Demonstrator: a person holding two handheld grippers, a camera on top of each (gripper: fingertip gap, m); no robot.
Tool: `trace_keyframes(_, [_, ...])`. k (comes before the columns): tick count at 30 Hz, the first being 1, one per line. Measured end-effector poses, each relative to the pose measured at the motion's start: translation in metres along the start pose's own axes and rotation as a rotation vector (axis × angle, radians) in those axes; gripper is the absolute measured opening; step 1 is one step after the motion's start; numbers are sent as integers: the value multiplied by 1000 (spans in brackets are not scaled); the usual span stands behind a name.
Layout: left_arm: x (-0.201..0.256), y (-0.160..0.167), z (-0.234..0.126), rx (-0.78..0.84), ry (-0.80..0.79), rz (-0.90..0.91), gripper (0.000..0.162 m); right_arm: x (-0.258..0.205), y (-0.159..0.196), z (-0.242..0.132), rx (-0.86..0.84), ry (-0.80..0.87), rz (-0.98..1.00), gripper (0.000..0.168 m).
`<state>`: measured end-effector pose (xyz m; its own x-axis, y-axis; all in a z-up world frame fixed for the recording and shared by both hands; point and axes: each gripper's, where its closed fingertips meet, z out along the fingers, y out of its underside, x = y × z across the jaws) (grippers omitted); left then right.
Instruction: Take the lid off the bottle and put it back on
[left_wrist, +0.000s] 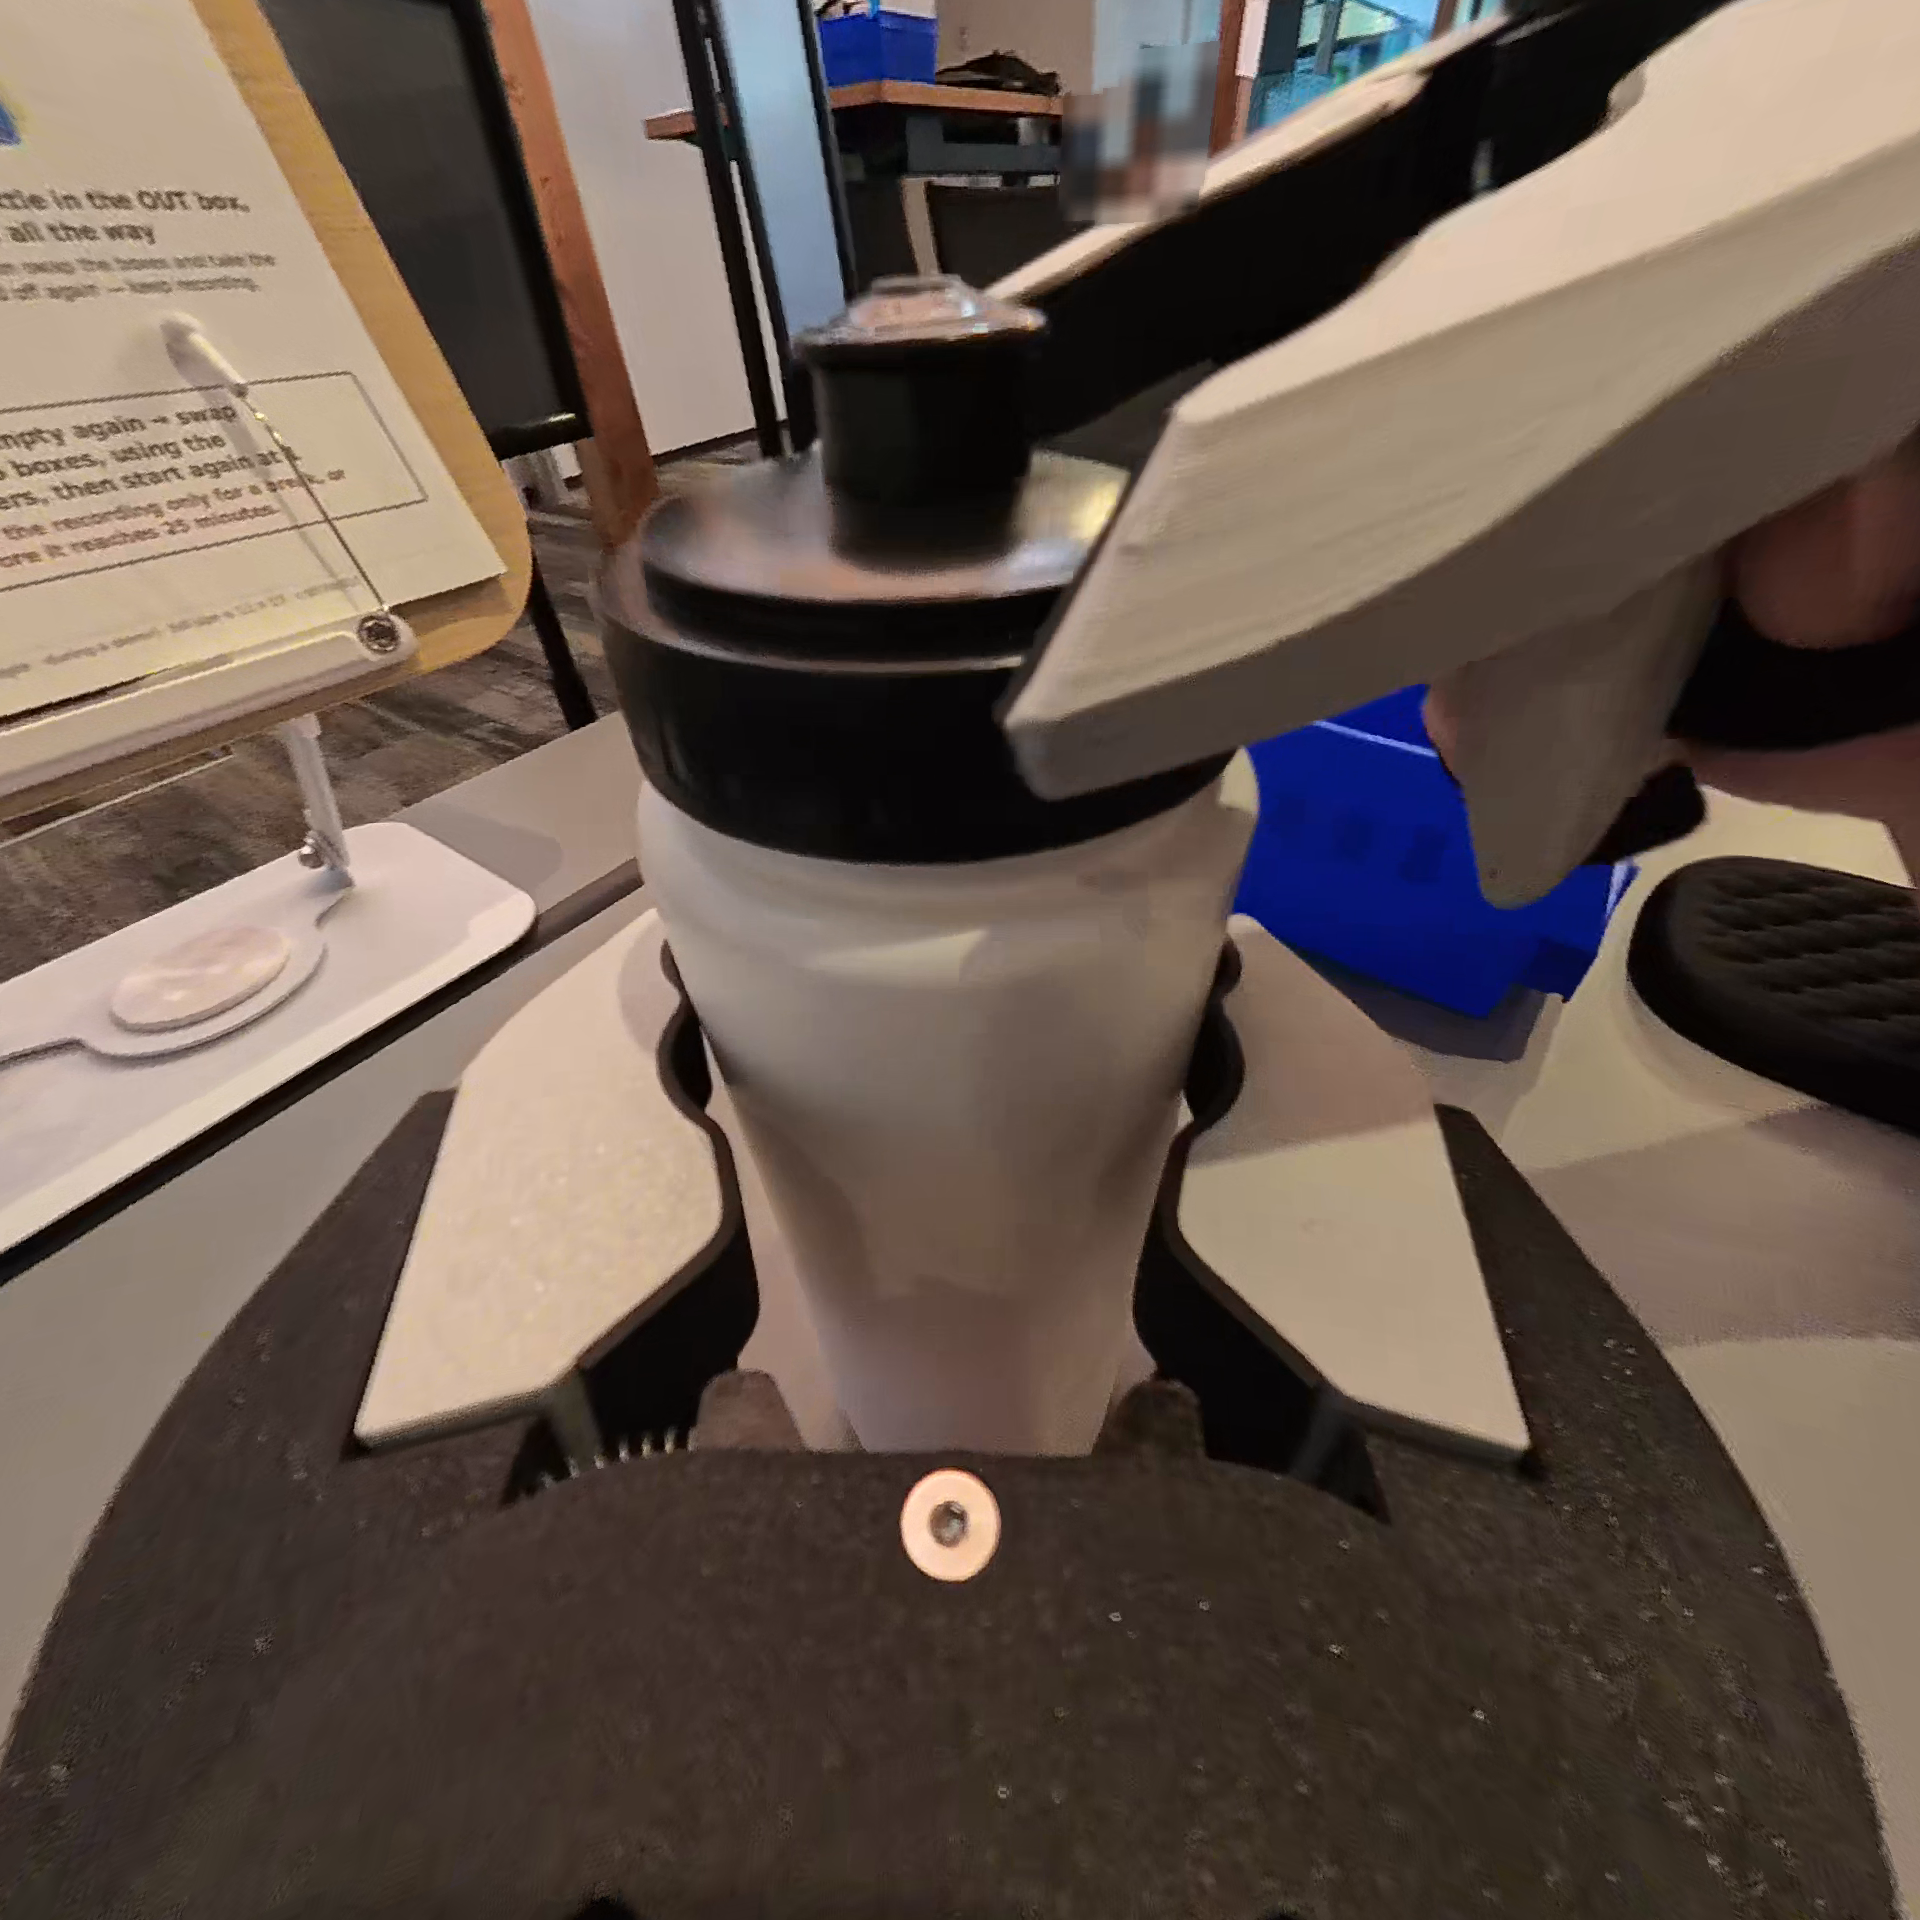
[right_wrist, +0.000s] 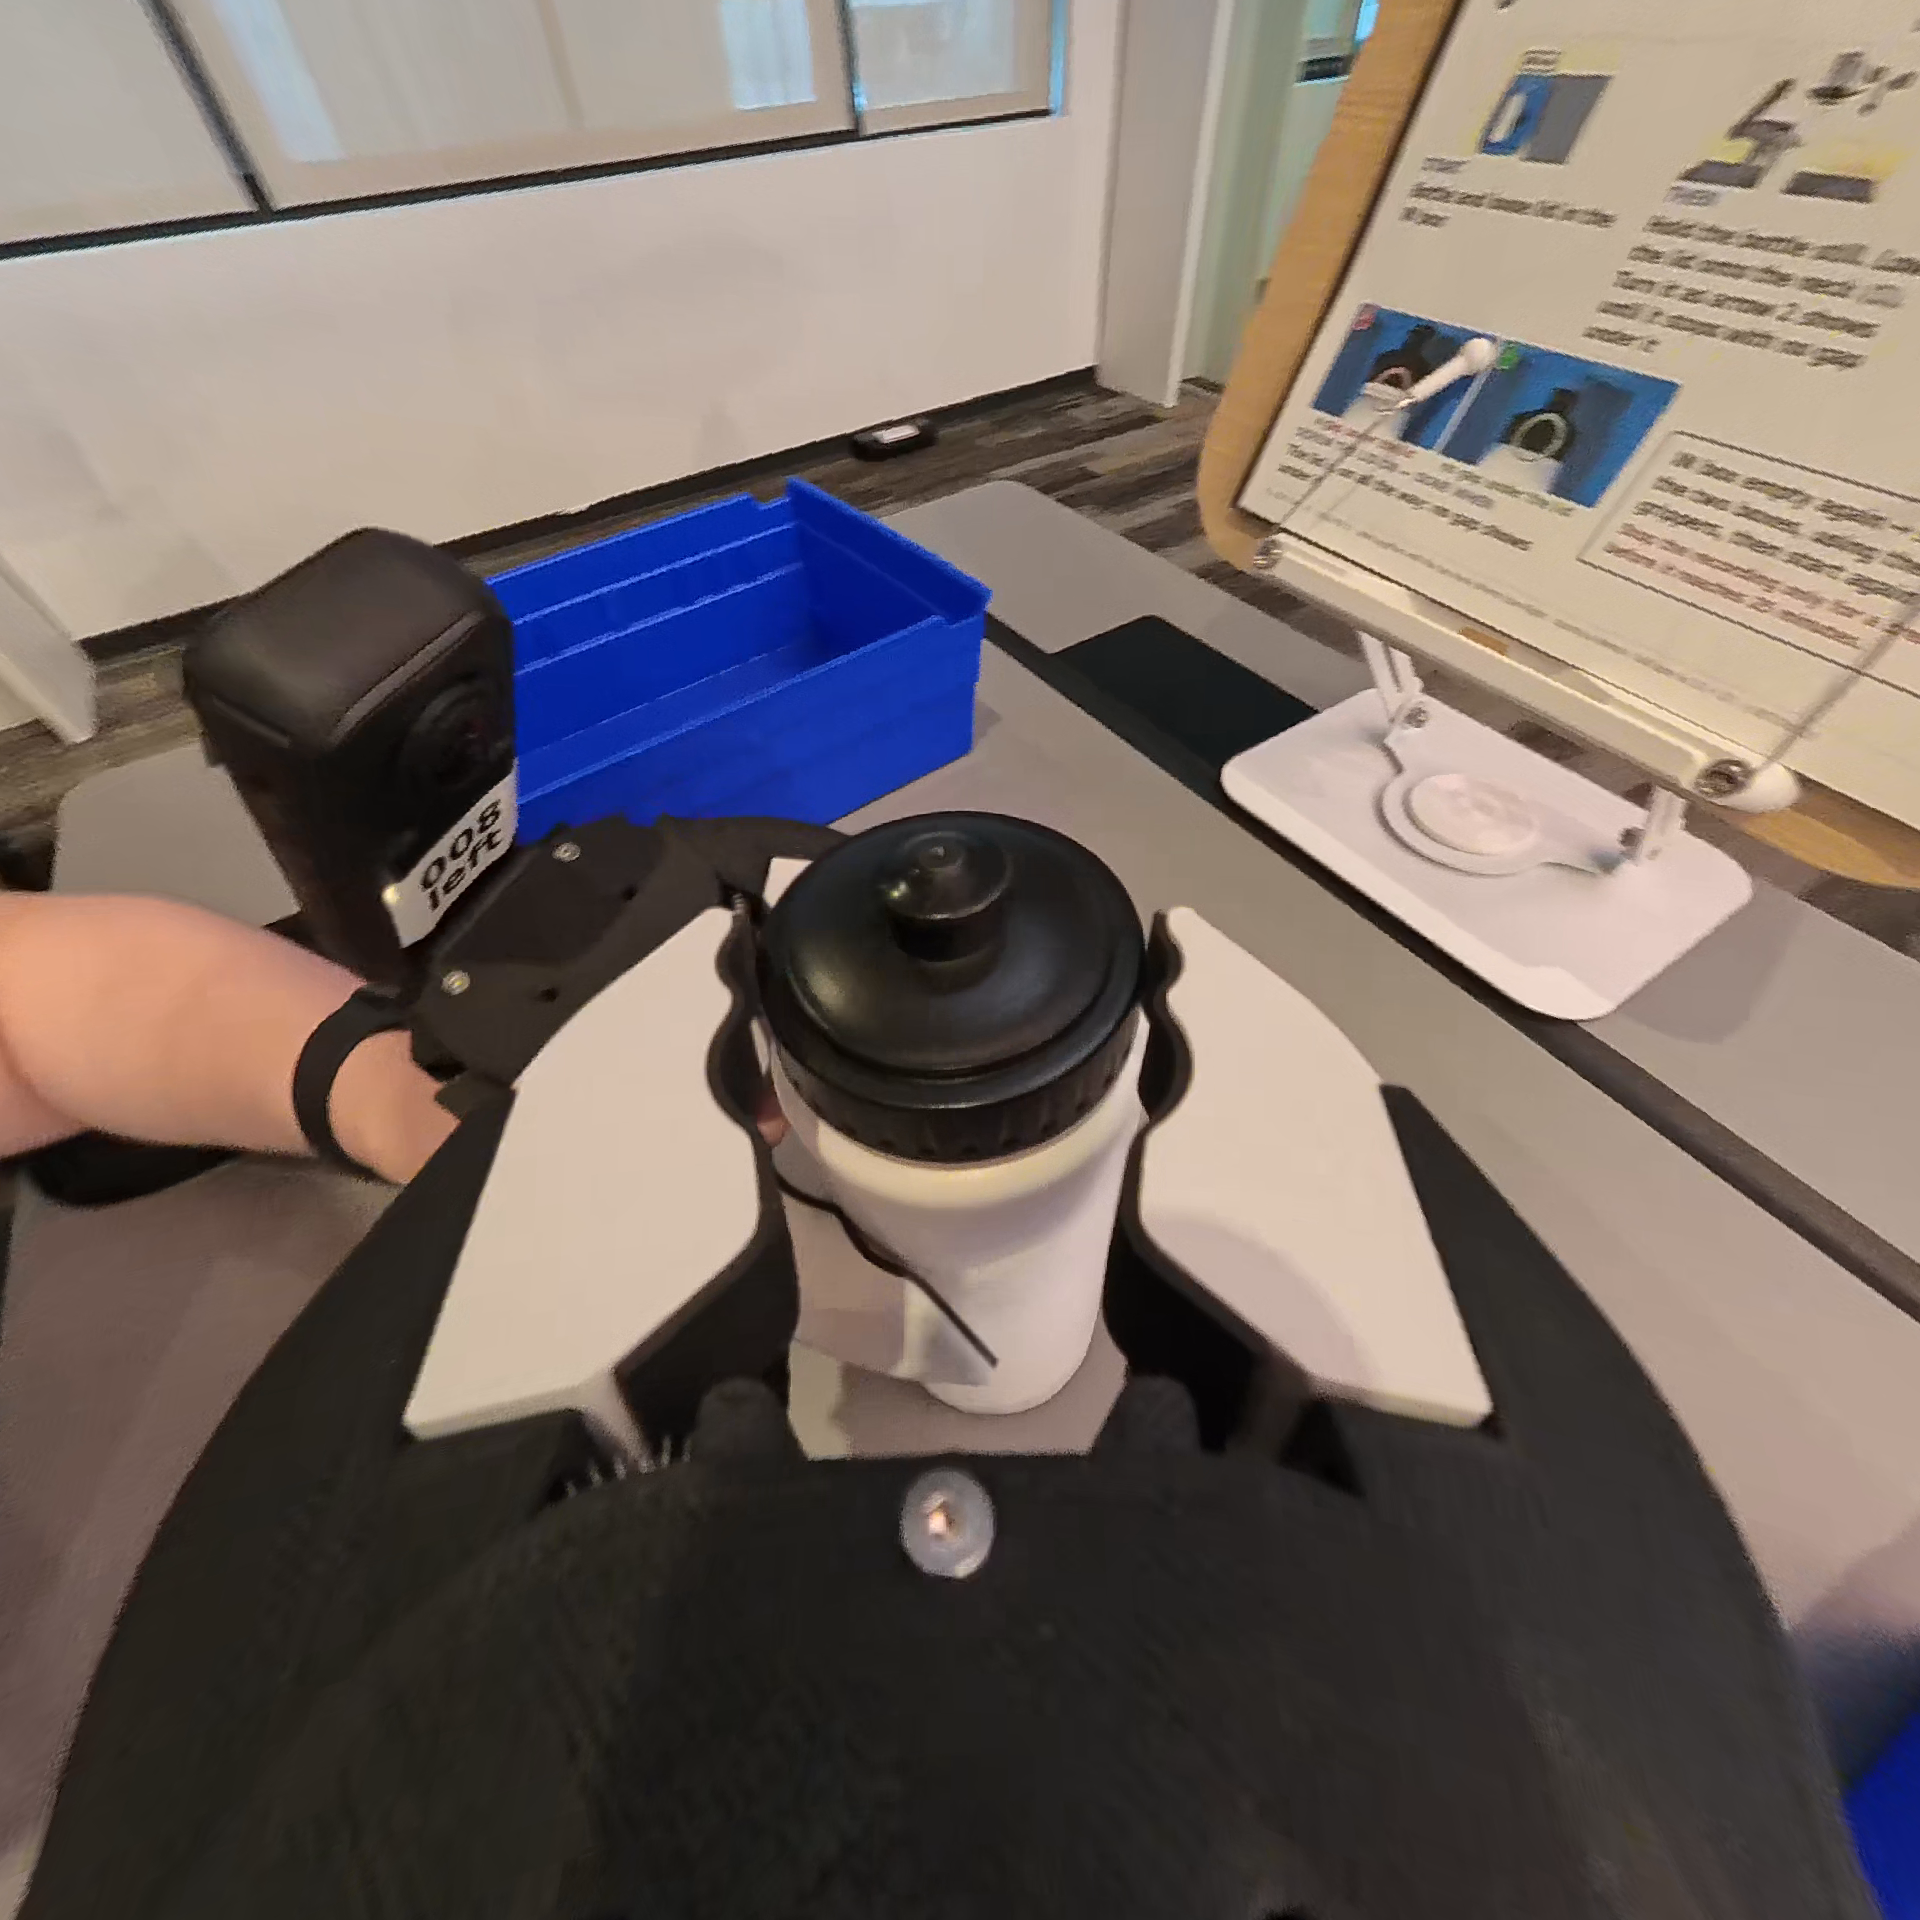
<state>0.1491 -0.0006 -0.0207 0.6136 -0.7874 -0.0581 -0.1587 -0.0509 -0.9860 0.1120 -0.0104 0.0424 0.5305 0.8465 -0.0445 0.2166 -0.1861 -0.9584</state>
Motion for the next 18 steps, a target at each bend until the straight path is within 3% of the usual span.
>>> trace_keyframes(4, [-2, 0, 0, 1, -4, 3, 92, 0, 0, 1, 7, 17, -16, 73])
trace_keyframes(8, [3, 0, -2, 9, 72, 16, 92, -6, 9, -5, -67, -180, -96, 75])
trace_keyframes(11, [16, -1, -2, 22, 178, 22, 92, -10, 4, -9, -9, -284, -73, 74])
trace_keyframes(18, [4, 1, 2, -24, 65, 14, 91, 1, 2, -1, 0, -130, -39, 74])
